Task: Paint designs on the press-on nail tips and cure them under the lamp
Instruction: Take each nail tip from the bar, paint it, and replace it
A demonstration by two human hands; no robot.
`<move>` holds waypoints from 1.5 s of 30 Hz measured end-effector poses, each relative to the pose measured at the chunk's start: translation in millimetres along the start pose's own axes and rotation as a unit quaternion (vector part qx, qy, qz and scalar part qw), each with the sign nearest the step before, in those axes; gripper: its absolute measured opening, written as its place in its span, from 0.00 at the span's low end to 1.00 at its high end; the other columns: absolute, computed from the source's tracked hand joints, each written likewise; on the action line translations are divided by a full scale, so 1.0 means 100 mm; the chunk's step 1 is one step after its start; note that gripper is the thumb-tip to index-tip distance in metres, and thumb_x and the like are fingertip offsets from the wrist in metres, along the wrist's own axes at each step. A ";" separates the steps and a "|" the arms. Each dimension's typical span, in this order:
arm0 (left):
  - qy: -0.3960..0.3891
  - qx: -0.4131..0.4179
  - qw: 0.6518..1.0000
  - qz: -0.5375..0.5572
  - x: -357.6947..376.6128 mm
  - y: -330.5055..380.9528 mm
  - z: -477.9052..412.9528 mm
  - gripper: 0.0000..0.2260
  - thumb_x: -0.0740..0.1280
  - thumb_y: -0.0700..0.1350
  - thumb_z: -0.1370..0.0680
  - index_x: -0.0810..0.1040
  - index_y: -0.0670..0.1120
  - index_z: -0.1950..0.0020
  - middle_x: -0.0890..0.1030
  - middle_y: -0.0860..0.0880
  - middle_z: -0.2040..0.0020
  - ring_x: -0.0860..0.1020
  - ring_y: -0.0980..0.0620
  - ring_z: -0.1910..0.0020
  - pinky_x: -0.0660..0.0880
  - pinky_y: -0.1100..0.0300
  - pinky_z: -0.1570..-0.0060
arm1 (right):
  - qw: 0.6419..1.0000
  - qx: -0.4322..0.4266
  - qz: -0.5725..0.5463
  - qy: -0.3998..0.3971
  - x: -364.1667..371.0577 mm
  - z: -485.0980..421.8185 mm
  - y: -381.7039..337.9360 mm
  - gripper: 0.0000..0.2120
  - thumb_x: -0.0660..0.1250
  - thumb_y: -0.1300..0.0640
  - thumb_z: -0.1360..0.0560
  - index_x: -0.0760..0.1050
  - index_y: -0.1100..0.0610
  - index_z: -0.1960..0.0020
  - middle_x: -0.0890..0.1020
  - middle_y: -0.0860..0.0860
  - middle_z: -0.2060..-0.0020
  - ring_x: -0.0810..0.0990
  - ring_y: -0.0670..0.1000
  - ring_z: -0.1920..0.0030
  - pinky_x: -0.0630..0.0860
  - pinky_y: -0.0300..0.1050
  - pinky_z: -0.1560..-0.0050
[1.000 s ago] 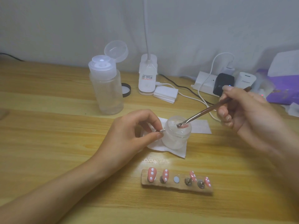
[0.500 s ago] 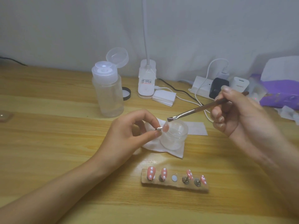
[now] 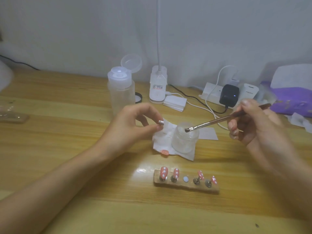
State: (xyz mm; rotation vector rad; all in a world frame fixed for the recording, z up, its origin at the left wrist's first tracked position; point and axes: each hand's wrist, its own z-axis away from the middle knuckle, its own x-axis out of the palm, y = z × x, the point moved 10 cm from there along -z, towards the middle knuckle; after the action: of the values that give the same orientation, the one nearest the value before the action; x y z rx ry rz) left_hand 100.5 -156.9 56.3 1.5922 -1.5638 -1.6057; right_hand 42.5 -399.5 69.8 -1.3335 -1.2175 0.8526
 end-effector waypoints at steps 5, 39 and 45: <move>-0.034 0.029 0.999 -0.011 -0.01 0.24 -0.02 0.06 0.76 0.43 0.27 0.82 0.53 0.59 0.85 0.57 0.56 0.78 0.62 0.61 0.68 0.76 0.64 | 0.999 0.011 -0.038 0.030 -0.09 0.02 0.06 0.13 0.59 0.53 0.19 0.72 0.55 0.61 0.75 0.51 0.75 0.75 0.46 0.72 0.71 0.35 0.74; -0.036 0.004 0.992 -0.119 0.67 0.24 0.67 0.10 0.78 0.55 0.31 0.79 0.59 0.56 0.73 0.63 0.45 0.66 0.62 0.41 0.65 0.55 0.43 | 0.991 -0.008 -0.103 0.086 -0.38 0.02 0.38 0.15 0.62 0.52 0.18 0.74 0.55 0.62 0.76 0.51 0.75 0.75 0.46 0.74 0.69 0.36 0.75; -0.004 0.025 0.997 -0.073 0.15 0.28 0.42 0.16 0.70 0.67 0.34 0.77 0.60 0.53 0.76 0.66 0.48 0.70 0.68 0.52 0.65 0.76 0.55 | 0.993 -0.021 -0.090 0.070 -0.31 0.03 0.34 0.13 0.66 0.47 0.26 0.73 0.56 0.61 0.77 0.51 0.75 0.76 0.46 0.73 0.71 0.36 0.74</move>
State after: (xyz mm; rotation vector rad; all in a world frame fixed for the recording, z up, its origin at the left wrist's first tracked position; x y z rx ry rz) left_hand 48.2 -160.5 62.8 1.7644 -1.5341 -1.6620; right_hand 38.7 -424.9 31.7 -1.2724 -1.2298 0.5982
